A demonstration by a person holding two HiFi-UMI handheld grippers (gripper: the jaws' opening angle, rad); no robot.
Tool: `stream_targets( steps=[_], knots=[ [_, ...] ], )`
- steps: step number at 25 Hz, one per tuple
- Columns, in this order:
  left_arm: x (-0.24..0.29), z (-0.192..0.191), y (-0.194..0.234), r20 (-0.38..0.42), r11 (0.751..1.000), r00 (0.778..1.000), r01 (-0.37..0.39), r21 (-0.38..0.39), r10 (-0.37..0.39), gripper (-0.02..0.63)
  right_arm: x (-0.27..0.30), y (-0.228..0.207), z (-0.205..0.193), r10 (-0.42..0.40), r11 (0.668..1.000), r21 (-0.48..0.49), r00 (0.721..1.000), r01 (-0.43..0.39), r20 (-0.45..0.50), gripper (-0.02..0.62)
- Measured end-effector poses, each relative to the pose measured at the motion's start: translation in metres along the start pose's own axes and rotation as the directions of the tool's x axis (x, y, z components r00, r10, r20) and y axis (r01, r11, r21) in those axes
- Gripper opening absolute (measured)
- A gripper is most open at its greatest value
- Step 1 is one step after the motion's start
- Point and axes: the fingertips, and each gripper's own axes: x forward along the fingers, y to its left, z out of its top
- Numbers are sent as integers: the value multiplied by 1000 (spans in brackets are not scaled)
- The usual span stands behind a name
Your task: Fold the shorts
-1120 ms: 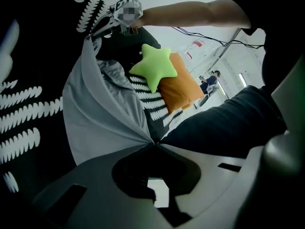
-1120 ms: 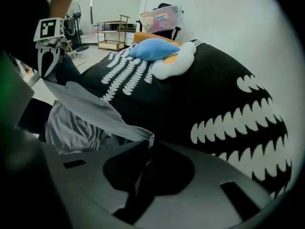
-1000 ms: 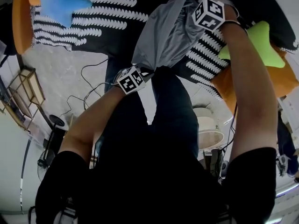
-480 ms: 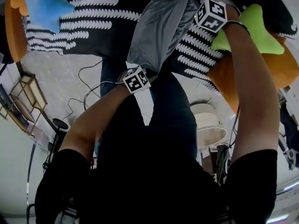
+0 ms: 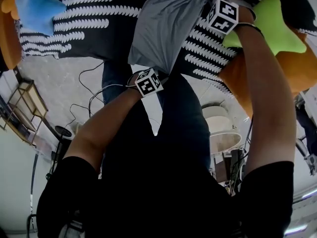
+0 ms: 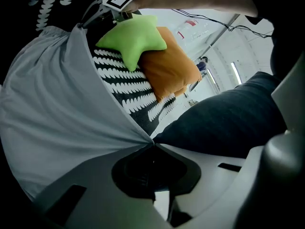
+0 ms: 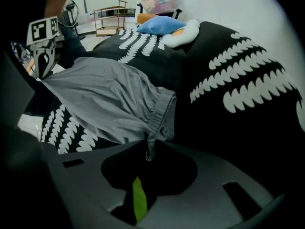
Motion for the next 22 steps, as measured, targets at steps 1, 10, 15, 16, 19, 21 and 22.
stream_targets(
  steps=[1, 10, 15, 16, 19, 21, 22],
  knots=[
    [4, -1, 1, -1, 1000, 1000, -2, -1, 2, 25, 2, 3, -6, 6, 1000, 20, 1000, -6, -24, 73],
    [-25, 13, 32, 107, 997, 993, -32, -75, 40, 156, 4, 13, -35, 8, 983, 185, 993, 15, -122, 102],
    [-53, 28, 39, 139, 998, 989, -49, -45, 55, 187, -13, 11, -49, 0, 957, 285, 986, 48, -165, 118],
    [-60, 31, 44, 146, 997, 987, -60, -44, 66, 189, -16, 11, -52, -3, 954, 295, 984, 56, -176, 120],
    [-79, 43, 66, 171, 994, 979, -104, -39, 109, 190, -26, 11, -60, -22, 951, 299, 980, 81, -197, 119],
    [-93, 53, 83, 184, 990, 973, -133, -36, 137, 190, -31, 13, -62, -26, 943, 322, 982, 85, -185, 118],
    [-100, 59, 92, 190, 989, 970, -147, -33, 150, 190, -33, 13, -62, -25, 933, 350, 985, 85, -172, 119]
  ],
)
